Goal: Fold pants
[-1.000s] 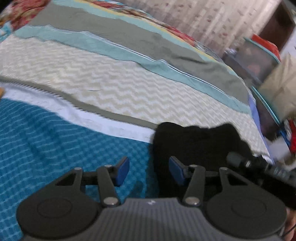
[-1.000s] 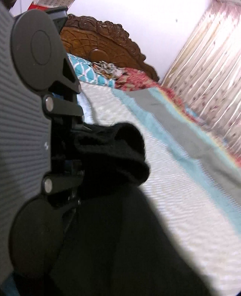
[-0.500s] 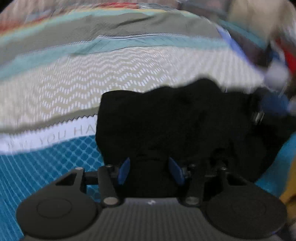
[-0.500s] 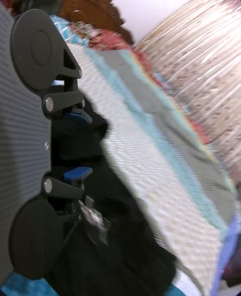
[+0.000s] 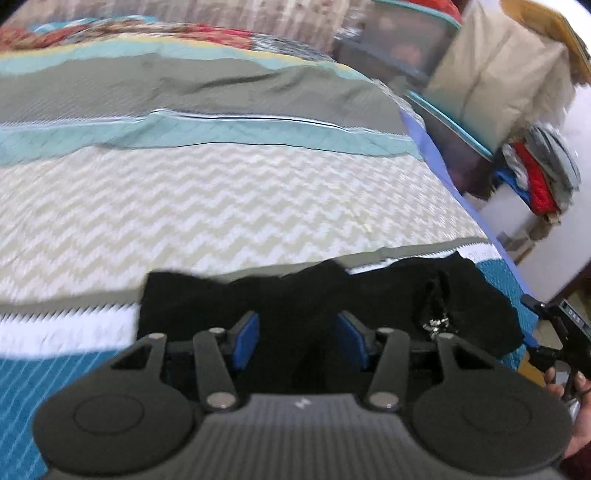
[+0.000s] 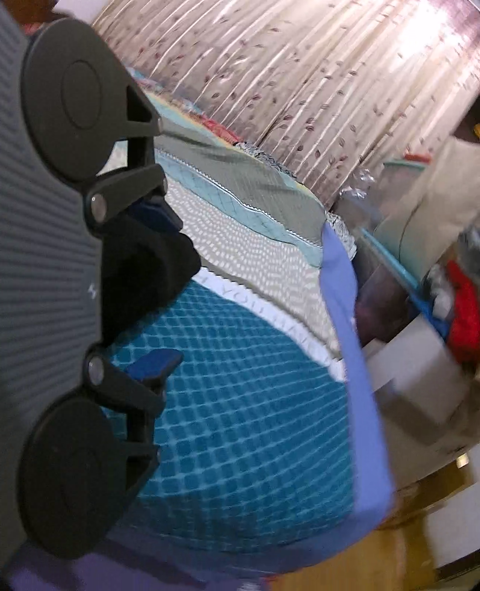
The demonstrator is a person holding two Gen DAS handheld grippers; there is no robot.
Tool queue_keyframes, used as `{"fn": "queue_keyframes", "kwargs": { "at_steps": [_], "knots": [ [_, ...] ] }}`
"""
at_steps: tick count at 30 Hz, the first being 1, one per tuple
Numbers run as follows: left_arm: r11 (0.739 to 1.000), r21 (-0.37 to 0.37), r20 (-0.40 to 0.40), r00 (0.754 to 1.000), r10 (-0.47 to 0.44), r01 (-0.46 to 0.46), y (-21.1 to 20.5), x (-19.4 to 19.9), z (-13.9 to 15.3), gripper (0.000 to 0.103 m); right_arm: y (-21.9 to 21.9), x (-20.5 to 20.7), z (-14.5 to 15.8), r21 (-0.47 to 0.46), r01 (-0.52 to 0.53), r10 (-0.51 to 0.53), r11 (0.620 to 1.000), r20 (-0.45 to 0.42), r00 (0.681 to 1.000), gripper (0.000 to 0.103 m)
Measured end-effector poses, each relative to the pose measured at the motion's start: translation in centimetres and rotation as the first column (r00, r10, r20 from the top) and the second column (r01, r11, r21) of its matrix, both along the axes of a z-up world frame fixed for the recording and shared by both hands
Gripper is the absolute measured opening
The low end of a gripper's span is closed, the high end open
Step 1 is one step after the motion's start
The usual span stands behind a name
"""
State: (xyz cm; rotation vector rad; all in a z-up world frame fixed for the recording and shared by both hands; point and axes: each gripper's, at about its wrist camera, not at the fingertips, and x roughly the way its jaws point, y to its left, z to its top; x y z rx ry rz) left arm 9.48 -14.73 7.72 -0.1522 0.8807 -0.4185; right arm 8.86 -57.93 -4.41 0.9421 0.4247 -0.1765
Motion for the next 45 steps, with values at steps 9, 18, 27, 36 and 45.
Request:
{"fn": "queue_keyframes", "kwargs": {
  "at_steps": [9, 18, 27, 36, 45],
  "knots": [
    [0.992, 0.117, -0.079, 0.996, -0.043, 0.052, -4.9, 3.6, -4.9, 0.049, 0.3, -1.1, -0.4, 0.039, -0.109, 0.110, 0.993, -0.009, 0.994, 0.071],
    [0.998, -0.058, -0.089, 0.996, -0.012, 0.006, -2.4, 2.7, -1.3, 0.058, 1.1, -1.5, 0.5, 0.054, -0.163, 0.164, 0.985, -0.011, 0.986, 0.023],
    [0.940, -0.340, -0.109, 0.991, -0.078, 0.037, -0.6, 2.5, 2.9, 0.103, 11.0, -2.0, 9.2, -0.314, -0.387, 0.432, 0.867, 0.085, 0.898, 0.022],
    [0.895, -0.447, -0.168, 0.982, -0.085, 0.001, 2.4, 2.1, 1.5, 0.090, 22.6, -2.7, 11.5, -0.500, -0.601, 0.704, 0.623, 0.026, 0.709, 0.022],
    [0.944, -0.315, -0.086, 0.993, 0.079, -0.103, 9.1, -1.3, 0.1, 0.013, 29.9, -3.5, 10.5, -0.618, -0.687, 0.830, 0.383, -0.095, 0.549, 0.022]
  ]
}}
